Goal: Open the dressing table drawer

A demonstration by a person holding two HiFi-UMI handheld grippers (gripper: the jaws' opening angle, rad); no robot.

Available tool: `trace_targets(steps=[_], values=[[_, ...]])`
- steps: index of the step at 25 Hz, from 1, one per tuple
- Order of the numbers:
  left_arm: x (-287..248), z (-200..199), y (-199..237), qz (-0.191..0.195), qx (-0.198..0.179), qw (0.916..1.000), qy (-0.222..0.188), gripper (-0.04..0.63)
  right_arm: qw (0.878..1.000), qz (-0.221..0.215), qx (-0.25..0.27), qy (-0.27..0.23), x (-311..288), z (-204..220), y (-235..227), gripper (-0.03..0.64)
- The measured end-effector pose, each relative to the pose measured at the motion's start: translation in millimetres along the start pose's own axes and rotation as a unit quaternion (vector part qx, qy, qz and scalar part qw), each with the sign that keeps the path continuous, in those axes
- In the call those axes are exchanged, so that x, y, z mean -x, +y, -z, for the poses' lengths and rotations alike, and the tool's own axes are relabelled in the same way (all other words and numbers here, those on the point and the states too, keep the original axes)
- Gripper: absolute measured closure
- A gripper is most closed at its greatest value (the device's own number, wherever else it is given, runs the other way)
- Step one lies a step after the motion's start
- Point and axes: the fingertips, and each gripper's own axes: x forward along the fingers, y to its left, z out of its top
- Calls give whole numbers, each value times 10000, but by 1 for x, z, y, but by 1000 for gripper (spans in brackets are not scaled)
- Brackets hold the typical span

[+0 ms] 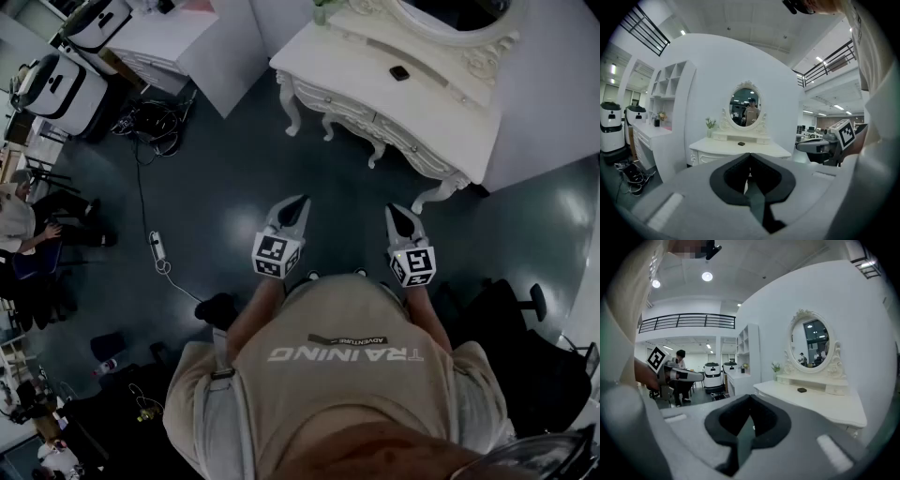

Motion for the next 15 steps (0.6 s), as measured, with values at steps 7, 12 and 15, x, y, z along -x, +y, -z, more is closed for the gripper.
trace_targets(steps=[7, 12, 15], values=[[-6, -4, 29, -3, 62, 10000, -30, 588, 9999, 6, 157, 9, -26, -10, 5, 614], [-22, 0, 37, 279, 52, 9996, 26, 588, 9994, 322, 88, -35, -35, -9, -2, 614], [-39, 6, 42, 392, 85, 9992, 73, 588, 9988, 495, 50, 45, -42, 2, -8, 614]])
